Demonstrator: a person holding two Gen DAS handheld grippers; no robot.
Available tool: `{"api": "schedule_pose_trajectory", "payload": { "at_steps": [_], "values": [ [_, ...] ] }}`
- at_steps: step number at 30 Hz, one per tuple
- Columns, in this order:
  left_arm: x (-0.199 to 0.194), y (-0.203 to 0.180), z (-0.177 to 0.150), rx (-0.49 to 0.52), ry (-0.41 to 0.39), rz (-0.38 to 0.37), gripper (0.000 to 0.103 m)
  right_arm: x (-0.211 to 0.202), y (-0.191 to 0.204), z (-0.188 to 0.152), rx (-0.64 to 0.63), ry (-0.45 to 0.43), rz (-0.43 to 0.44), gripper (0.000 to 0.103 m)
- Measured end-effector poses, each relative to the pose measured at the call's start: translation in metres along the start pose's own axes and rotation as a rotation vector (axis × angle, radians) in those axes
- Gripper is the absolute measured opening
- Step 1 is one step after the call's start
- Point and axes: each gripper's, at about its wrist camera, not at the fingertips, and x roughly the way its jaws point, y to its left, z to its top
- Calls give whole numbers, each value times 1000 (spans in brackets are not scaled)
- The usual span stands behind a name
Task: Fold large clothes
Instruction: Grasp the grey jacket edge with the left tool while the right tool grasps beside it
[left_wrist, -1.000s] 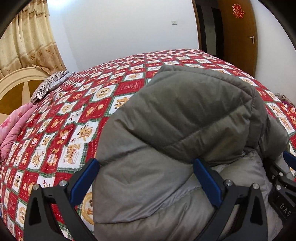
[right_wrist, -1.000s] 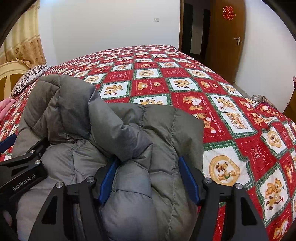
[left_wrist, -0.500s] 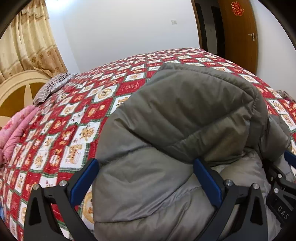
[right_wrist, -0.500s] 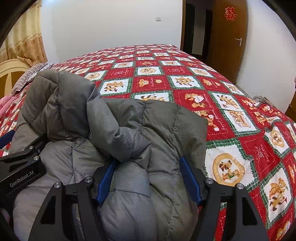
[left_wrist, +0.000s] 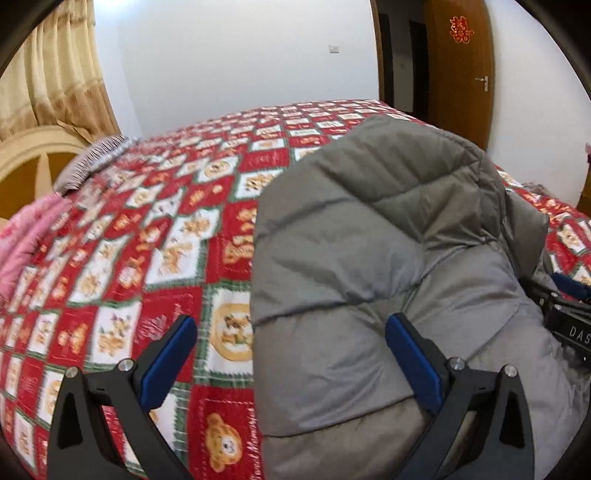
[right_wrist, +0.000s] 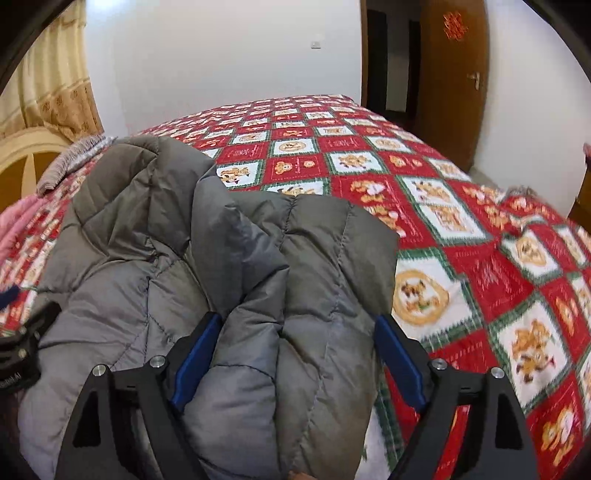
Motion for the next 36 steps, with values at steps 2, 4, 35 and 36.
{"api": "schedule_pose_trajectory", "payload": {
  "at_steps": [2,4,35,36],
  "values": [
    [10,1,0,-10,25,-32,103,1,-6,-2,34,37,22,86],
    [16,1,-2,-22,42,-55,103,3,-13,-4,76,62,51,86],
    [23,-10,-10,-8,50,-27,103,13,-16,-30,153,35,196,85],
    [25,-10,-9,-14,55,-34,103,15,-18,-30,157,33,203,85]
  ]
}}
